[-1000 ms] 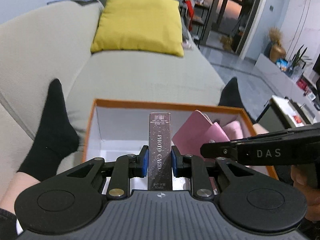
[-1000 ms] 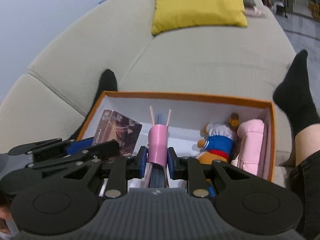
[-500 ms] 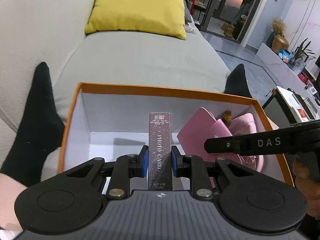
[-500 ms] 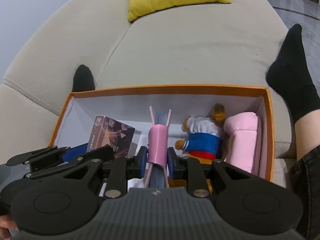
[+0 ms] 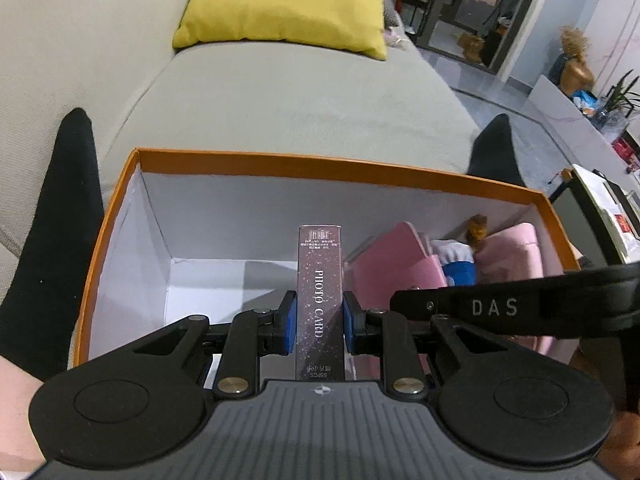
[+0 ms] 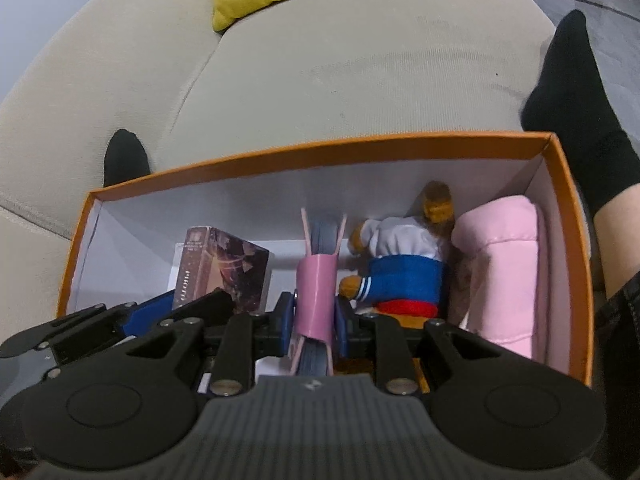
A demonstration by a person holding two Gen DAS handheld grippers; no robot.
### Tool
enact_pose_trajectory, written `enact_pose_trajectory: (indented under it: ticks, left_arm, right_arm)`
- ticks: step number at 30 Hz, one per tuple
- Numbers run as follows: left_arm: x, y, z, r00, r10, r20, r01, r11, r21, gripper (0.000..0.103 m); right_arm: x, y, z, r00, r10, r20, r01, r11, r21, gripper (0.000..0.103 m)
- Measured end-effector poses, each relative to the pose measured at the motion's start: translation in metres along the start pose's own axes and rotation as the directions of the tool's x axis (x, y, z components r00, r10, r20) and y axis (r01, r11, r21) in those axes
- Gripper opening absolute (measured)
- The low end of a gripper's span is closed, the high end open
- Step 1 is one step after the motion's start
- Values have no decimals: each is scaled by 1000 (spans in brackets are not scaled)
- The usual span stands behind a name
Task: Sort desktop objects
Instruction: 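Carry the PHOTO CARD box with the left gripper while the right carries the pink card, then lower both items into the orange box and open both grippers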
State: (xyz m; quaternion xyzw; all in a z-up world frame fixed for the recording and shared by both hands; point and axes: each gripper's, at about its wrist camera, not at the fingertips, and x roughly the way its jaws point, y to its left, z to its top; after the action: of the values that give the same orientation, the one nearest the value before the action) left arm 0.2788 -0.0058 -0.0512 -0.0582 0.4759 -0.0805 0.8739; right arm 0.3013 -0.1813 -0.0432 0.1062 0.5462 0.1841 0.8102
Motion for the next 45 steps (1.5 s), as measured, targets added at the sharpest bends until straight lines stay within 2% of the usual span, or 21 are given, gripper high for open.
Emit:
enact_pose_trajectory:
  ticks: [7,15,20,28,32,39,45]
  left_arm:
    - [11,1,-2,999,-24,-49,23,1000,-17,25]
    - [18,-11,3,996,-60,-67,60,998,-2,25]
    - [23,-20,9,994,-83,-75,85,996,15,25]
    - [30,-12,10,985,-123,-120,118,992,-43,25]
    - [22,-10,7,987,-124,-98,120,992,-45,29]
    - [7,-2,3,978,-200,-60,194,977,-84,30]
    - [13,-7,3,980,-187,-64,181,979,-90,26]
  right_arm:
    - [-11,-8,2,996,90,17,-90,996,28,27]
    - [-11,-13,10,990,139,15,-140,987,79,25]
    - [-18,-11,12,996,83,39,-85,995,51,25]
    - [-16,-17,12,995,96,31,-98,993,66,25]
    - [-18,-20,12,995,98,27,-99,993,66,25]
    - [-21,-18,11,996,82,34,-83,995,54,23]
    - [-19,-17,9,995,92,29,-93,995,32,25]
